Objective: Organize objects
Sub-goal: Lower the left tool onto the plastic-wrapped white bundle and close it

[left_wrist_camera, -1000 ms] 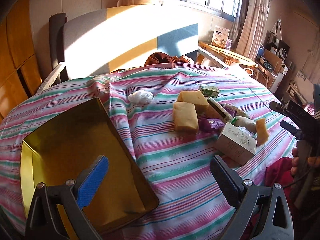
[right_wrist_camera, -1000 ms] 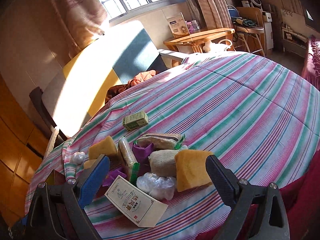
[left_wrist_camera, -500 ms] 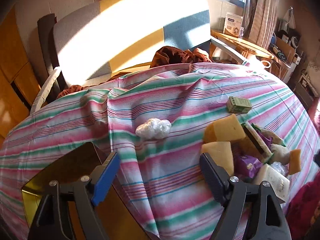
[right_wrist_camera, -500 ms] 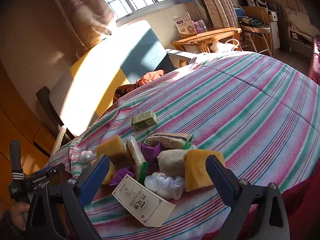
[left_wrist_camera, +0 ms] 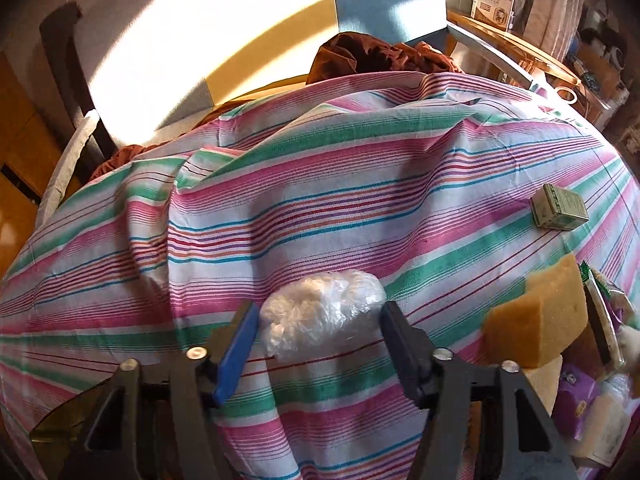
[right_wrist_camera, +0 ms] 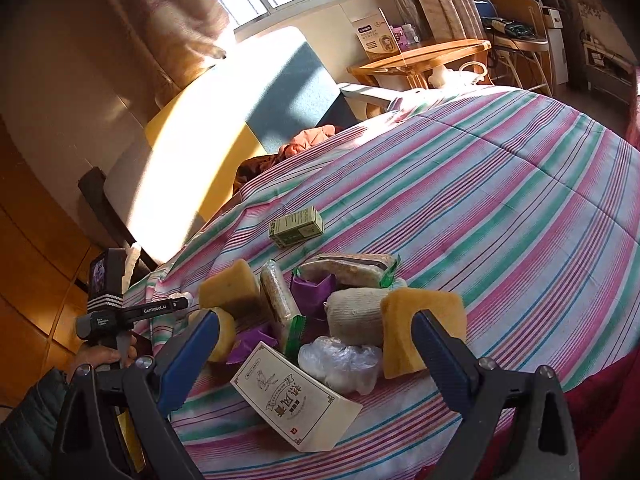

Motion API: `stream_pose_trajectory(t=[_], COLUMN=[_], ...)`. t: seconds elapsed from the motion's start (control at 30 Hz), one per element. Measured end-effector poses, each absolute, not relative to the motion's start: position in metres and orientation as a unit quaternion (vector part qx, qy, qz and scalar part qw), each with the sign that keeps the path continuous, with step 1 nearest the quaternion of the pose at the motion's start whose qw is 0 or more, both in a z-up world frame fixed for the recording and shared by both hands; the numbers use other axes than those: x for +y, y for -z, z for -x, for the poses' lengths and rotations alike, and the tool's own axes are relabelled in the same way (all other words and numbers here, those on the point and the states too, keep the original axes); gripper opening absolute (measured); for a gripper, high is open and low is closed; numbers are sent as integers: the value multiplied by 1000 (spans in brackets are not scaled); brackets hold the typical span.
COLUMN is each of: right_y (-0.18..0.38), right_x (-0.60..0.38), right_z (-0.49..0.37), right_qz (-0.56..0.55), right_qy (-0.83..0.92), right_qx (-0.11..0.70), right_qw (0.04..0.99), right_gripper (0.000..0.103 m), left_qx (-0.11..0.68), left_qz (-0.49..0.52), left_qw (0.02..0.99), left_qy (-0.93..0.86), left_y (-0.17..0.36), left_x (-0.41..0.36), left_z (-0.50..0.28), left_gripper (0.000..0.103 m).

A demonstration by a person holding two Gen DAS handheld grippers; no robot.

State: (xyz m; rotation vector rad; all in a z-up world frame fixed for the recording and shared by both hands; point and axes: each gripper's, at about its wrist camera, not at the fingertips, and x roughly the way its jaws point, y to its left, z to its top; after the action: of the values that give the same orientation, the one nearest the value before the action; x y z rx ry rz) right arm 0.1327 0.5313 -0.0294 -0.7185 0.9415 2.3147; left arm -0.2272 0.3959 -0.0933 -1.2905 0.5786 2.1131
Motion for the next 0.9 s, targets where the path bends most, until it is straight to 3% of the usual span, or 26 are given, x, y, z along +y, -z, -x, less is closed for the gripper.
stream_pose_trajectory(t=[0.1,0.13,0.2,0.6,0.63,0.67,0.7,0.77,0.9], right_y=[30,30,30,33,33,34,34,34,35], right_x=[532,533,535,543,543,544,544,544,543], right_z=[-134,-134,-136,-145,-146,-146,-146,-145,-143], right_qz=[264,263,259,246,247,247,248,251,256], right_qy=[-856,-855,-854,-839,-838,-837,-836,-837,-837], right_qx=[352,353,358,385,386,387,387,385,381], right_qw=[271,272,276,296,297,297,298,298,297], right_gripper=[98,98,98,98,98,98,98,98,98], left_qx=[197,192,175,160,155,159,169,196,264], left_qz=[475,472,472,477,477,466,450,411,406], left_qw=[310,311,315,376,382,377,370,350,355], left_qy=[-800,-802,-804,-778,-776,-784,-795,-819,-800], left_y=[88,86,79,53,52,47,43,36,49], left_x=[393,391,383,357,357,355,355,355,370], left_z=[223,220,213,170,168,166,165,165,174], left_gripper=[50,43,17,17,18,35,66,90,90])
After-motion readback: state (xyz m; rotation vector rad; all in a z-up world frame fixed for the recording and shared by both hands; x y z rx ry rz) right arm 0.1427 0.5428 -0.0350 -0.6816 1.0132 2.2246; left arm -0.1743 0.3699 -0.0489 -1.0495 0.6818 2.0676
